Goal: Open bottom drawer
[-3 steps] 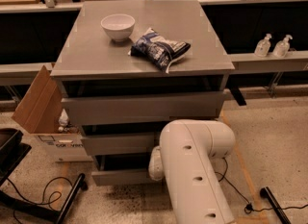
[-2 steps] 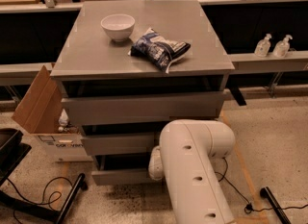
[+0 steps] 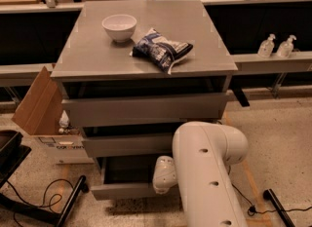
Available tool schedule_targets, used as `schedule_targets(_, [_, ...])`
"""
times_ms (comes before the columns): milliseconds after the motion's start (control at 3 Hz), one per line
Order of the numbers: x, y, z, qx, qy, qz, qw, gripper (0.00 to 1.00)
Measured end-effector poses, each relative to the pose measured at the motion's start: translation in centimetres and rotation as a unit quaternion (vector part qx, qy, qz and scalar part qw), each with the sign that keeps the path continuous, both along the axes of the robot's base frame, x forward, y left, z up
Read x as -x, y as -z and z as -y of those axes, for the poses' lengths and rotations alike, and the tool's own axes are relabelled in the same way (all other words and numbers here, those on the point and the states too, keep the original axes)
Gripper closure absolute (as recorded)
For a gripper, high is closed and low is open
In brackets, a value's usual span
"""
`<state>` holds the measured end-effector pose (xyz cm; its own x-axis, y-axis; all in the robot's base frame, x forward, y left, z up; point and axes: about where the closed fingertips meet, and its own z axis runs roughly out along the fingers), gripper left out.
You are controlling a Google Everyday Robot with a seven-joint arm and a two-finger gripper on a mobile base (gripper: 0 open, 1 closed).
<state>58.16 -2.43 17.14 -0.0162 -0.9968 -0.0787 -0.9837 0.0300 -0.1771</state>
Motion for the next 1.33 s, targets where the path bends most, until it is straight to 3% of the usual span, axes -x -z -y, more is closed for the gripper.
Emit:
schedule_targets(333, [0.0, -0.2, 0.0, 0.0, 0.0, 0.0, 1.0, 1.0])
schedule_targets(667, [1.8, -0.1, 0.3, -0.001, 0.015, -0.006, 0.9999, 1.0])
schedule_targets(1000, [5.8, 0.3, 1.2, 0.001, 0.034, -0.021, 0.9992, 1.0])
schedule_targets(1333, [5.9, 0.3, 1.2, 0.001, 0.035, -0.021, 0.9992, 1.0])
